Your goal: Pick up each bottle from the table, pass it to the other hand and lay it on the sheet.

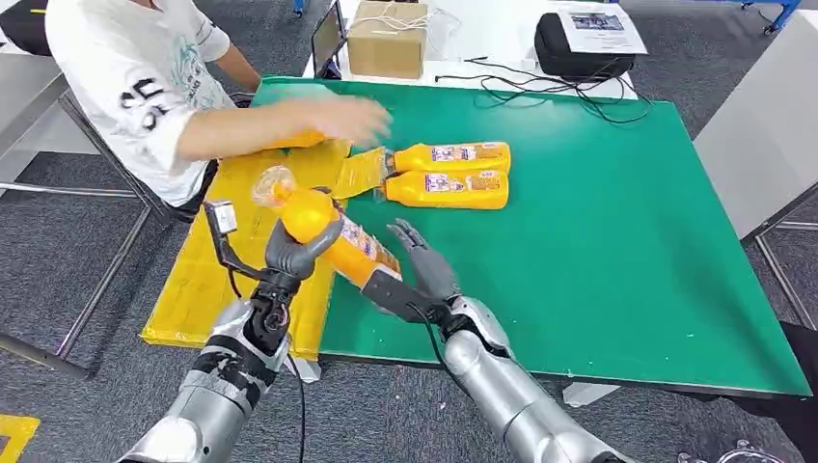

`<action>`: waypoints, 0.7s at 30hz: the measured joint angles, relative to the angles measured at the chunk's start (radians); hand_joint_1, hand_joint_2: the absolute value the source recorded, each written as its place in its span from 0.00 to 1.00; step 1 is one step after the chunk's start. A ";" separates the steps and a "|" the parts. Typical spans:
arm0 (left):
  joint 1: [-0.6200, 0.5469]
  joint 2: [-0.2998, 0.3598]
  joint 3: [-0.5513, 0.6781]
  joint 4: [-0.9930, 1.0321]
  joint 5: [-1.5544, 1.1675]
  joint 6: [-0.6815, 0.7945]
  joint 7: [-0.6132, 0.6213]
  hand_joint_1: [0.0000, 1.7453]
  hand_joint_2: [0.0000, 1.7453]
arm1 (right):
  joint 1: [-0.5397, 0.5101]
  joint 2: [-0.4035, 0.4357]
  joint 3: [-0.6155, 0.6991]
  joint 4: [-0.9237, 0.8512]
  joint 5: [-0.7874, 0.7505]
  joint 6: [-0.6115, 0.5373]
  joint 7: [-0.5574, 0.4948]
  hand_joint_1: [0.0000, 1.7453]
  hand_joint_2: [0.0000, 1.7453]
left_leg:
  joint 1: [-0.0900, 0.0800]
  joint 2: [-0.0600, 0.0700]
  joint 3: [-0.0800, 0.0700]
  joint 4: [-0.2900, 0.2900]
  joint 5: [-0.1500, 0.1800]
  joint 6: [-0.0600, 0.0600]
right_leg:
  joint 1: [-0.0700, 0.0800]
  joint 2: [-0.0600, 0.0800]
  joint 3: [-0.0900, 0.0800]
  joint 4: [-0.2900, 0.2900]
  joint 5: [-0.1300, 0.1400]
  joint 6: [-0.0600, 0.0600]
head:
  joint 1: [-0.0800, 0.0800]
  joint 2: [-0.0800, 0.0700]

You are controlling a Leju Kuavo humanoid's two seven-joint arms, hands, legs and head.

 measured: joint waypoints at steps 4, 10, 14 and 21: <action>-0.001 0.007 0.009 -0.015 -0.040 0.041 -0.026 1.00 1.00 | 0.014 -0.004 -0.036 -0.034 -0.033 -0.006 -0.007 0.00 1.00 | 0.000 0.000 0.000 0.000 0.000 0.000 | 0.000 0.000 0.000 0.000 0.000 0.000 | 0.000 0.000; -0.004 0.027 0.010 -0.036 -0.238 0.223 -0.116 1.00 1.00 | 0.055 -0.005 -0.120 -0.125 -0.168 -0.029 -0.045 0.00 1.00 | 0.000 0.000 0.000 0.000 0.000 0.000 | 0.000 0.000 0.000 0.000 0.000 0.000 | 0.000 0.000; -0.014 0.065 0.015 -0.053 -0.555 0.466 -0.177 1.00 1.00 | 0.096 -0.013 -0.196 -0.231 -0.248 -0.025 -0.066 0.00 1.00 | 0.000 0.000 0.000 0.000 0.000 0.000 | 0.000 0.000 0.000 0.000 0.000 0.000 | 0.000 0.000; -0.019 0.085 0.025 -0.061 -0.675 0.532 -0.186 1.00 1.00 | 0.127 -0.016 -0.248 -0.315 -0.263 -0.018 -0.076 0.00 1.00 | 0.000 0.000 0.000 0.000 0.000 0.000 | 0.000 0.000 0.000 0.000 0.000 0.000 | 0.000 0.000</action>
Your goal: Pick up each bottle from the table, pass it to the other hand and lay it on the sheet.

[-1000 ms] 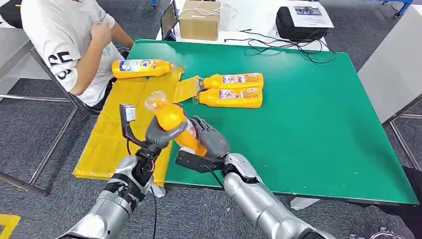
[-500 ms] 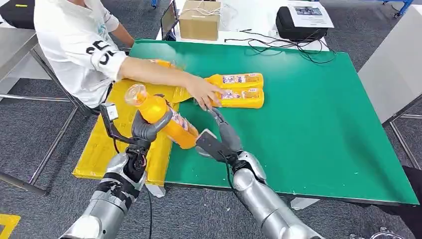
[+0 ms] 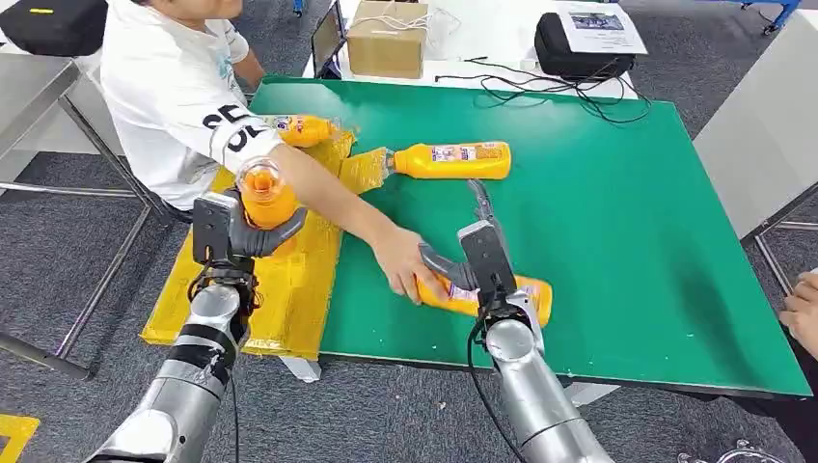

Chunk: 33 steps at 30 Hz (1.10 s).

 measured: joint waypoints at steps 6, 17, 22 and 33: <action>0.003 0.043 -0.003 0.001 -0.444 0.200 0.003 1.00 1.00 | 0.028 -0.014 -0.036 -0.071 -0.047 0.023 -0.030 0.00 1.00 | 0.000 0.000 0.000 0.000 0.000 0.000 | 0.000 0.000 0.000 0.000 0.000 0.000 | 0.000 0.000; -0.053 0.183 -0.136 0.273 -1.016 0.189 0.152 1.00 1.00 | 0.031 -0.038 -0.049 -0.089 -0.065 0.086 -0.032 0.00 1.00 | 0.000 0.001 0.000 0.000 0.000 0.000 | 0.000 0.000 0.000 0.000 0.000 0.000 | 0.000 0.000; -0.068 0.216 -0.187 0.353 -1.039 0.181 0.162 1.00 1.00 | 0.026 -0.042 -0.049 -0.086 -0.065 0.090 -0.032 0.00 1.00 | 0.000 0.000 0.000 0.000 0.000 0.000 | 0.000 0.000 0.000 0.000 0.000 0.000 | 0.000 0.000; -0.104 0.236 -0.226 0.416 -1.053 0.147 0.174 1.00 1.00 | 0.023 -0.046 -0.048 -0.082 -0.060 0.096 -0.032 0.00 1.00 | 0.000 0.000 0.000 0.000 0.000 0.000 | 0.000 0.000 0.000 0.000 0.000 0.000 | 0.000 0.000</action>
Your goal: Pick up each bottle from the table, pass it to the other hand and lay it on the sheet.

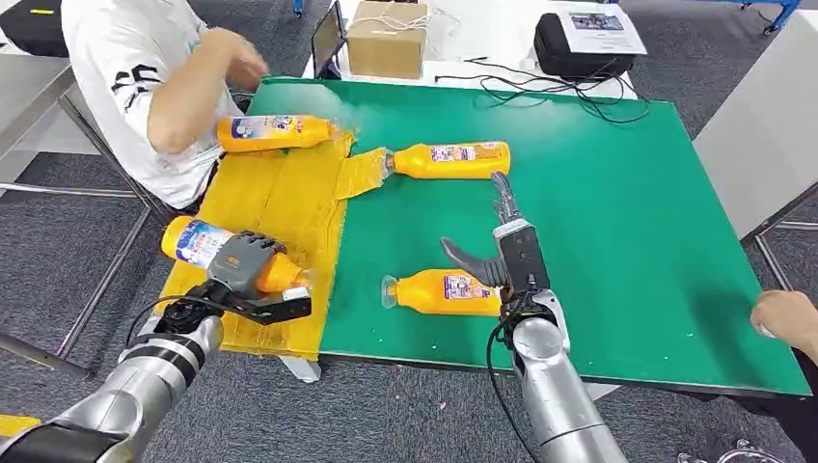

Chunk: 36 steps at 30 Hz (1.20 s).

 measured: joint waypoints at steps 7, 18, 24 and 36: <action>-0.058 0.035 -0.040 0.038 -0.026 -0.175 -0.087 1.00 1.00 | 0.000 -0.009 0.002 0.000 0.007 0.025 0.004 0.00 1.00 | 0.001 0.000 0.002 0.000 0.000 0.000 | 0.000 0.000 0.002 0.000 0.000 0.000 | 0.000 0.000; -0.116 0.058 -0.096 0.064 0.052 -0.302 -0.148 0.00 1.00 | -0.027 -0.019 0.017 0.017 0.018 0.049 0.026 0.00 1.00 | 0.001 0.001 0.002 0.000 0.000 -0.001 | 0.001 0.000 0.002 0.001 0.000 -0.001 | 0.000 0.000; -0.111 0.058 -0.099 0.064 0.136 -0.305 -0.182 0.00 1.00 | -0.050 -0.022 0.032 0.065 0.031 0.052 0.036 0.00 1.00 | 0.001 0.000 0.002 0.000 0.000 -0.001 | 0.001 0.000 0.002 0.001 0.000 -0.001 | 0.000 0.000; -0.090 0.064 -0.112 0.037 0.266 -0.320 -0.243 0.00 1.00 | -0.078 -0.032 0.034 0.131 0.047 0.073 0.037 0.00 1.00 | 0.001 0.000 0.002 0.000 0.000 -0.001 | 0.001 0.000 0.001 0.001 0.000 -0.001 | 0.000 0.000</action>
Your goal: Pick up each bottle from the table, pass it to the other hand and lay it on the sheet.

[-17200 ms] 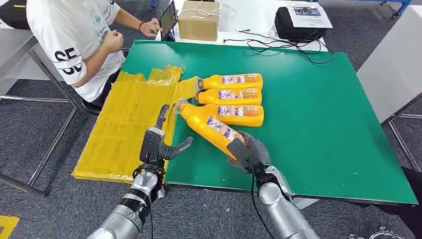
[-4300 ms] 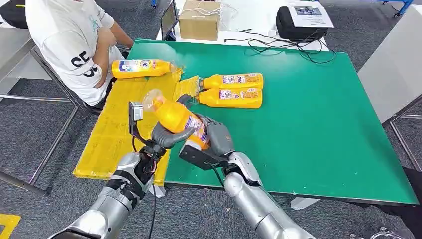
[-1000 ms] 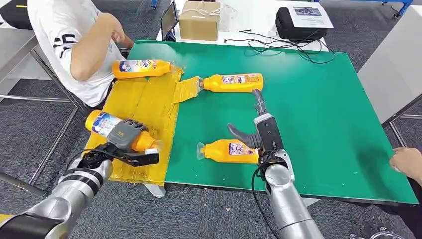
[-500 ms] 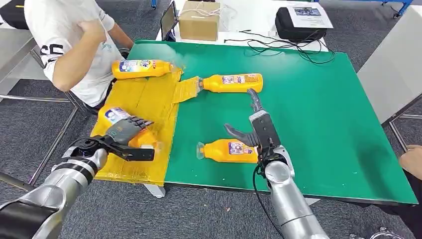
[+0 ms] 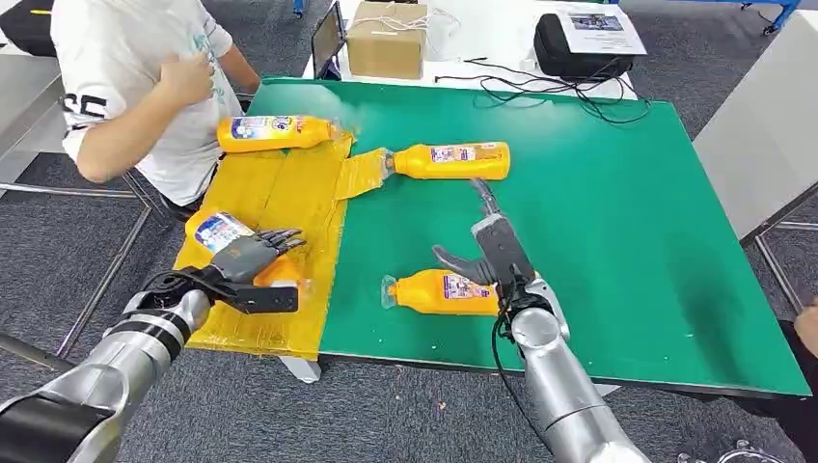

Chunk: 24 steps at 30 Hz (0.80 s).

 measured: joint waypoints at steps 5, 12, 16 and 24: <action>0.017 0.011 0.003 -0.026 0.078 -0.004 -0.033 0.00 1.00 | -0.003 -0.004 0.000 0.018 0.003 0.005 0.000 0.00 1.00 | 0.000 0.000 0.000 0.000 0.000 0.000 | 0.000 0.000 0.000 0.000 0.000 0.000 | 0.000 0.000; 0.139 0.040 0.104 -0.223 0.431 -0.033 -0.087 0.00 1.00 | 0.003 -0.015 0.000 0.035 0.029 -0.014 0.008 0.00 1.00 | 0.000 0.000 0.000 0.000 0.000 0.000 | 0.000 0.000 -0.001 0.000 0.000 0.000 | 0.000 0.000; 0.209 0.035 0.178 -0.340 0.509 -0.035 -0.089 0.00 1.00 | 0.011 -0.018 0.001 0.041 0.046 -0.021 0.018 0.00 0.00 | 0.000 0.000 -0.001 0.000 0.000 0.000 | 0.000 0.000 -0.001 0.000 -0.001 0.000 | 0.000 0.000; 0.293 -0.079 0.366 -0.511 0.640 -0.036 -0.091 0.00 1.00 | 0.026 -0.020 0.036 0.080 0.184 -0.027 0.089 0.00 1.00 | 0.000 0.000 -0.001 0.000 0.000 0.000 | 0.000 0.000 -0.001 -0.001 0.000 0.000 | 0.000 0.000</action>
